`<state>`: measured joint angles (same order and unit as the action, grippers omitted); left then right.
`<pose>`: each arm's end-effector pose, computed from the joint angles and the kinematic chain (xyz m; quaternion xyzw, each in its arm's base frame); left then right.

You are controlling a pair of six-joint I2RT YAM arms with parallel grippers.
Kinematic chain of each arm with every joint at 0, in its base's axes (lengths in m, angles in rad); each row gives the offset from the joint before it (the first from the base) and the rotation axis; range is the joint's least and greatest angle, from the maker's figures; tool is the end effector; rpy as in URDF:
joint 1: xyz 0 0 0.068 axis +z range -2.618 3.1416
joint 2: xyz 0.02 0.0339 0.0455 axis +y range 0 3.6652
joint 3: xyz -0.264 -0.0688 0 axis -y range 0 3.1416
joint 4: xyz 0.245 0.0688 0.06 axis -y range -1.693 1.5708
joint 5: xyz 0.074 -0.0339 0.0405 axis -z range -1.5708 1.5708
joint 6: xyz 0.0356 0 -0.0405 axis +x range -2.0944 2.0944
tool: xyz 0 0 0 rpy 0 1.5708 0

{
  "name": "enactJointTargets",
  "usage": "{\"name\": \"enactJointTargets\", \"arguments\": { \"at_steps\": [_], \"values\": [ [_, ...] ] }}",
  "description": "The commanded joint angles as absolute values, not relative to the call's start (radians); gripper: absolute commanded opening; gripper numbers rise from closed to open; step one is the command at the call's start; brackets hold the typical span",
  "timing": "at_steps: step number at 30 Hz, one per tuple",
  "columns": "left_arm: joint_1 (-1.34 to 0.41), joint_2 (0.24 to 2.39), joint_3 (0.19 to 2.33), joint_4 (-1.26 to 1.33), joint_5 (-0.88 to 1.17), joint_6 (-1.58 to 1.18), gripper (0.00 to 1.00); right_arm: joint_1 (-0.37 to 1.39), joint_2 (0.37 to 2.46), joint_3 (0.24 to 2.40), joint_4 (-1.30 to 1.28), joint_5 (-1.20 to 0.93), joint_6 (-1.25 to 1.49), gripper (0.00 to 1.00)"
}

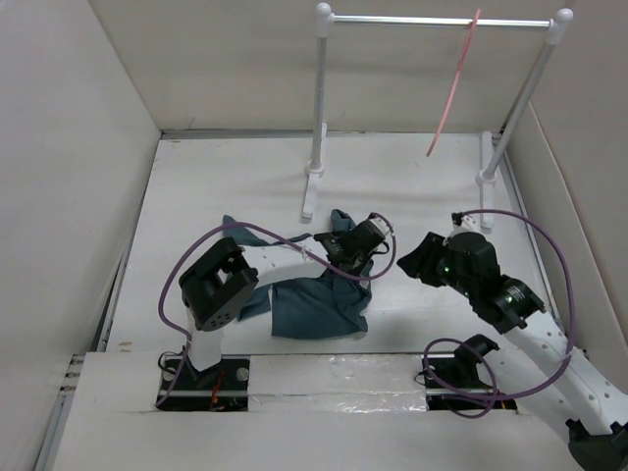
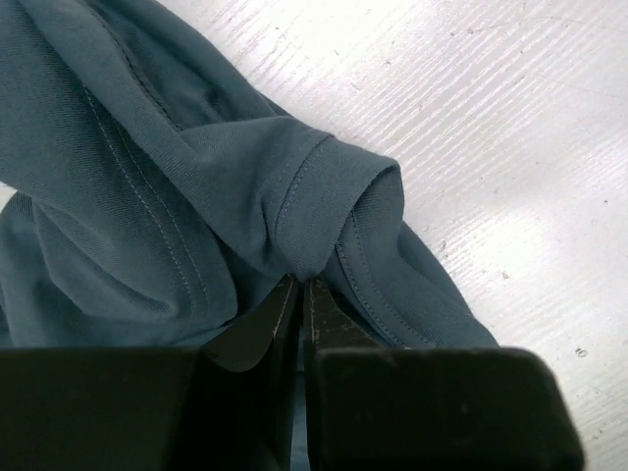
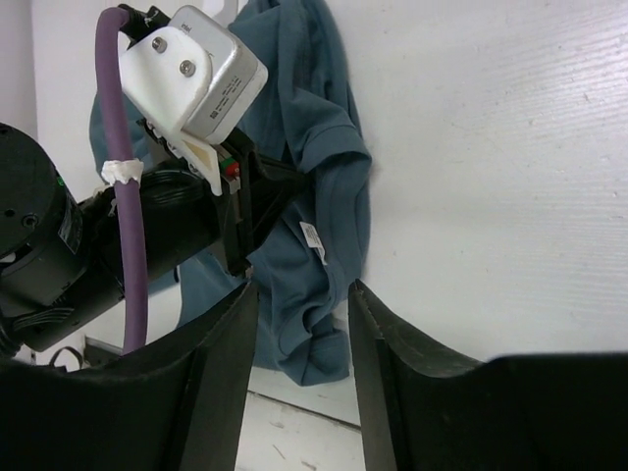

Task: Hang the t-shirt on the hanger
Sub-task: Pick up the T-shirt from the center of the board.

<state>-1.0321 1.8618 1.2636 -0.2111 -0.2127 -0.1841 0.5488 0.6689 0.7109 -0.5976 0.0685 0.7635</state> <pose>0.2153 -0.3456 0.1993 0.3438 0.8576 -0.1302 0.3596 0.1277 0.0752 0.2897 0.1101 0.8666 0.2727 0.4032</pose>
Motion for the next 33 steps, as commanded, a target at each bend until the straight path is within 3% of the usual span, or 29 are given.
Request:
{"name": "enactJointTargets", "arguments": {
  "at_steps": [1,2,5,10,11,13,14,17,25,28,29,31,32,33],
  "values": [
    [-1.019,1.807,1.308,-0.219,-0.230,-0.190,0.00,0.543,0.684,0.680,-0.496,0.029,0.746,0.49],
    [-1.019,1.787,1.313,-0.221,-0.223,-0.202,0.00,0.543,0.690,0.673,-0.462,0.025,0.742,0.47],
    [-0.997,1.728,1.324,-0.224,-0.192,-0.222,0.00,0.543,0.733,0.654,-0.361,-0.023,0.716,0.00],
    [-0.959,1.651,1.328,-0.229,-0.147,-0.248,0.00,0.543,0.885,0.641,-0.203,-0.084,0.637,0.00],
    [-0.944,1.634,1.331,-0.232,-0.137,-0.252,0.00,0.543,0.911,0.641,-0.169,-0.084,0.626,0.16],
    [-0.916,1.621,1.338,-0.241,-0.107,-0.262,0.00,0.543,0.965,0.643,-0.131,-0.087,0.598,0.35],
    [-0.916,1.608,1.338,-0.244,-0.100,-0.264,0.00,0.534,1.013,0.643,-0.086,-0.094,0.589,0.50],
    [-0.905,1.588,1.336,-0.252,-0.091,-0.267,0.00,0.525,1.084,0.658,-0.011,-0.162,0.572,0.63],
    [-0.856,1.525,1.327,-0.259,-0.055,-0.282,0.00,0.525,1.325,0.776,0.083,-0.152,0.545,0.65],
    [-0.827,1.485,1.319,-0.264,-0.057,-0.278,0.00,0.525,1.396,0.834,0.158,-0.196,0.535,0.59],
    [-0.813,1.467,1.318,-0.270,-0.057,-0.279,0.00,0.525,1.414,0.856,0.175,-0.198,0.529,0.52],
    [-0.802,1.448,1.319,-0.282,-0.061,-0.278,0.00,0.525,1.443,0.940,0.166,-0.218,0.517,0.14],
    [-0.802,1.431,1.321,-0.290,-0.066,-0.278,0.00,0.525,1.453,0.975,0.111,-0.219,0.503,0.00],
    [-0.802,1.419,1.333,-0.299,-0.075,-0.276,0.00,0.525,1.448,1.009,0.085,-0.210,0.499,0.00]
  ]
}}
